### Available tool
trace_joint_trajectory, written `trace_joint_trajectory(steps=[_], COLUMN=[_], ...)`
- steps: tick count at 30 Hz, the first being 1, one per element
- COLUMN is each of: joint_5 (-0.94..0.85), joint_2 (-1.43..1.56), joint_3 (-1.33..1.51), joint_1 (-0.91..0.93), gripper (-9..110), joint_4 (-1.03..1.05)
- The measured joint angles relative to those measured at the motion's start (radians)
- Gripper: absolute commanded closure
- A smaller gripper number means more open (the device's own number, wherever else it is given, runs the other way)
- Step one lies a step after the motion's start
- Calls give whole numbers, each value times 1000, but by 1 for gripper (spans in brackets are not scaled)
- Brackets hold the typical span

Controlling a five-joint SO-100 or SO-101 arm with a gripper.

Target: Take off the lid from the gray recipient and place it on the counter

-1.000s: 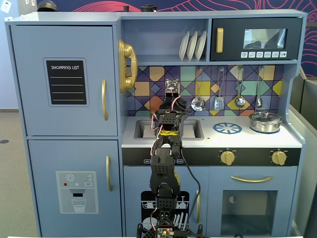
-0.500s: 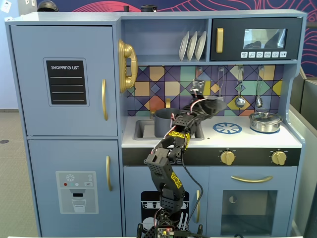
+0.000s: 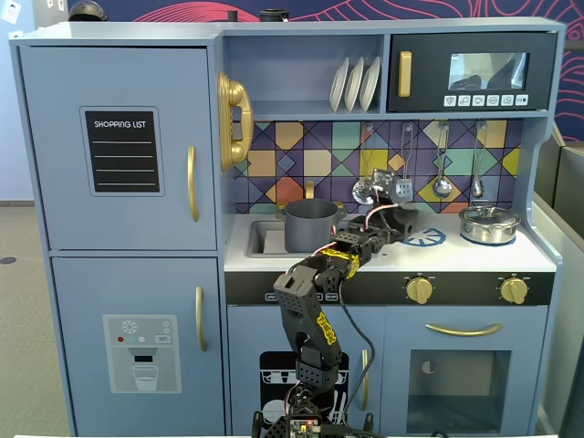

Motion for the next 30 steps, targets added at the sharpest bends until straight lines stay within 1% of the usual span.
trace_joint_trajectory(steps=[13, 22, 23, 28, 30], joint_5=[-6, -6, -6, 6, 9], joint_2=[-110, -144, -144, -144, -144], joint_3=[58, 95, 95, 95, 95], joint_1=[31, 20, 20, 20, 20], gripper=[102, 102, 100, 77, 73], joint_4=[-60, -104, -107, -120, -124])
